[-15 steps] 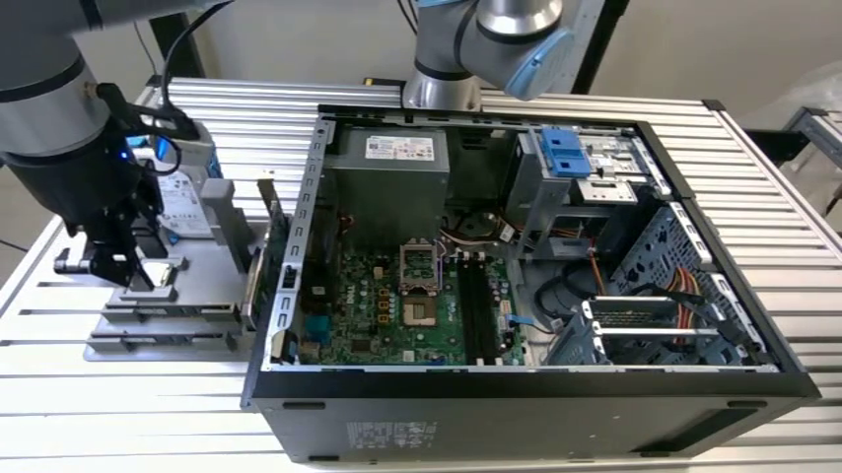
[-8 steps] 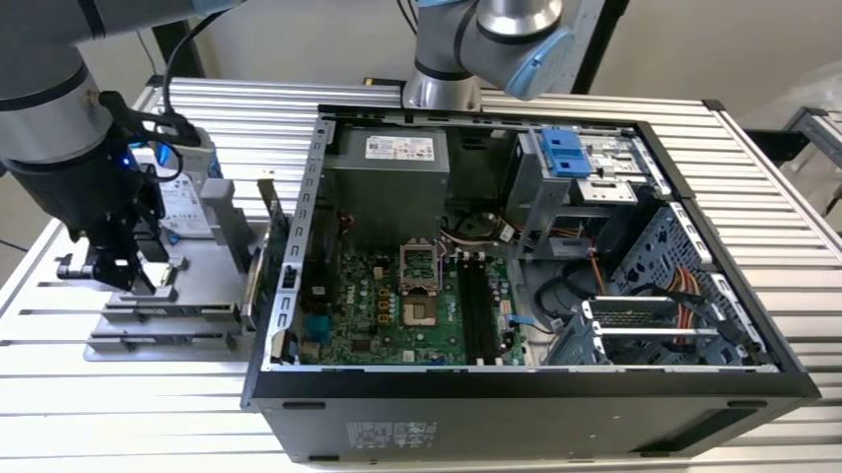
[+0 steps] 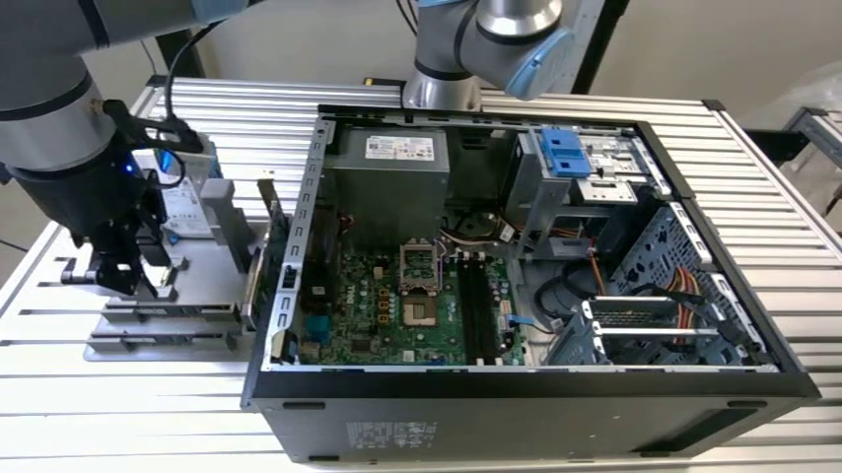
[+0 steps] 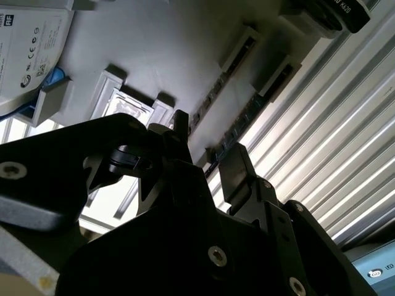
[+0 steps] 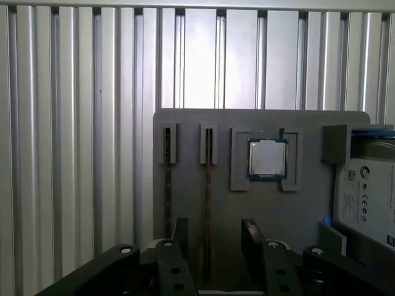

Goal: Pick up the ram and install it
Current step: 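Pick up the ram and move it above insertion slot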

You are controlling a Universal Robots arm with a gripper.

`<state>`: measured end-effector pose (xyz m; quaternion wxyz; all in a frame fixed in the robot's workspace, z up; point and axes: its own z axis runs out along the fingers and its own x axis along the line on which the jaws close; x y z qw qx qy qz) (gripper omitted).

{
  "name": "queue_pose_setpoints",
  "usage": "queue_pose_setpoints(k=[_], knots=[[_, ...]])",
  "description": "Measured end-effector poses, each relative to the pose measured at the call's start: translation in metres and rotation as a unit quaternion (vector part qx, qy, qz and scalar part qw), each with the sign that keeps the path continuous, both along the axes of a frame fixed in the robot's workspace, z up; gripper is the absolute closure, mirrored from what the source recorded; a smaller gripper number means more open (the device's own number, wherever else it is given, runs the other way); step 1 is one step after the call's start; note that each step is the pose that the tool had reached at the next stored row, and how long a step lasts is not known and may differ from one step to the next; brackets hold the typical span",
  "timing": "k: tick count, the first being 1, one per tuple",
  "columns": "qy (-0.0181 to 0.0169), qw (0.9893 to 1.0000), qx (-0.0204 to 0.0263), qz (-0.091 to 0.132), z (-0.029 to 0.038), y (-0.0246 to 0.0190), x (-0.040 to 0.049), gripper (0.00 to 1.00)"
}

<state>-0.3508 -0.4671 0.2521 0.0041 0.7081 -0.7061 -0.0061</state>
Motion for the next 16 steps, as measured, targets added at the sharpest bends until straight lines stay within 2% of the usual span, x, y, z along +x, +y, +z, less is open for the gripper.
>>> queue_pose_setpoints(k=[16], knots=[[-0.0001, 1.0000, 0.0000, 0.000, -0.0137, -0.0001, 0.0000, 0.00]])
